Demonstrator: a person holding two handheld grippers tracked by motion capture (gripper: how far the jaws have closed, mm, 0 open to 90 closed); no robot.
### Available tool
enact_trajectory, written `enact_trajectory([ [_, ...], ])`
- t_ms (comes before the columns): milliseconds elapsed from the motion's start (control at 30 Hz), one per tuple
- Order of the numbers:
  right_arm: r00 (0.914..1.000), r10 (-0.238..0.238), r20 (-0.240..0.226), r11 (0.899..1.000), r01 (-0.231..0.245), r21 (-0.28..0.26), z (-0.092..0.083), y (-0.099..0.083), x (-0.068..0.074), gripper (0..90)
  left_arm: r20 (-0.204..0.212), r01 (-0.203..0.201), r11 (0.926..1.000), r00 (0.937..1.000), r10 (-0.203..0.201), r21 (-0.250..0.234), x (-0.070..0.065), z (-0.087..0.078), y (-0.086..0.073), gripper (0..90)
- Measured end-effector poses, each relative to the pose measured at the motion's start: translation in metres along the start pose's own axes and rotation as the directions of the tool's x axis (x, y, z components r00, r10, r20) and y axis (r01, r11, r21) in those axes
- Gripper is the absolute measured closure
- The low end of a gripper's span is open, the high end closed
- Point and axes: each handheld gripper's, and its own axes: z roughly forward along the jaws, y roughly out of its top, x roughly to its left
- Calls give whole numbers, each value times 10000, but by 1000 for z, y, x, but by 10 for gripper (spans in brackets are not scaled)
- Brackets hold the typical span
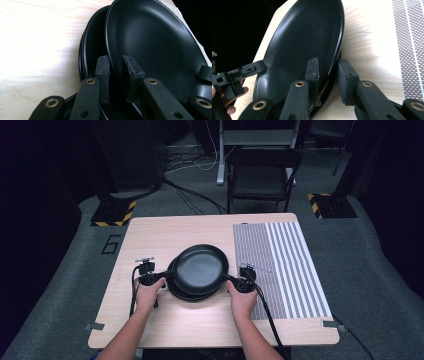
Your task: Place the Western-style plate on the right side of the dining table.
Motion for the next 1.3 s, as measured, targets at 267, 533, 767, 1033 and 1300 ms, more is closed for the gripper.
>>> enact_trajectory([
  [267, 9988, 451, -214, 9988, -455, -196, -3, 0, -5, 743, -79, -106, 9999, 9999, 106, 48, -7, 2, -7, 720],
  [533, 9985, 532, -93, 9975, -536, -468, -4, -2, -5, 753, -56, 858, 9957, 9963, -861, -359, -11, 2, -18, 734],
  [767, 9984, 571, 42, 9964, -567, -634, -4, -1, -6, 766, -114, 989, 9922, 9949, -1000, -756, -15, 2, -26, 736],
  [1033, 9988, 475, 147, 9961, -462, -747, -8, -5, -3, 734, -134, 1117, 9904, 9935, -1132, -811, -15, 2, -27, 735],
  [1300, 9986, 527, -30, 9971, -528, -553, -12, -23, 4, 706, -157, 1339, 9866, 9906, -1359, -929, -16, 3, -28, 731],
])
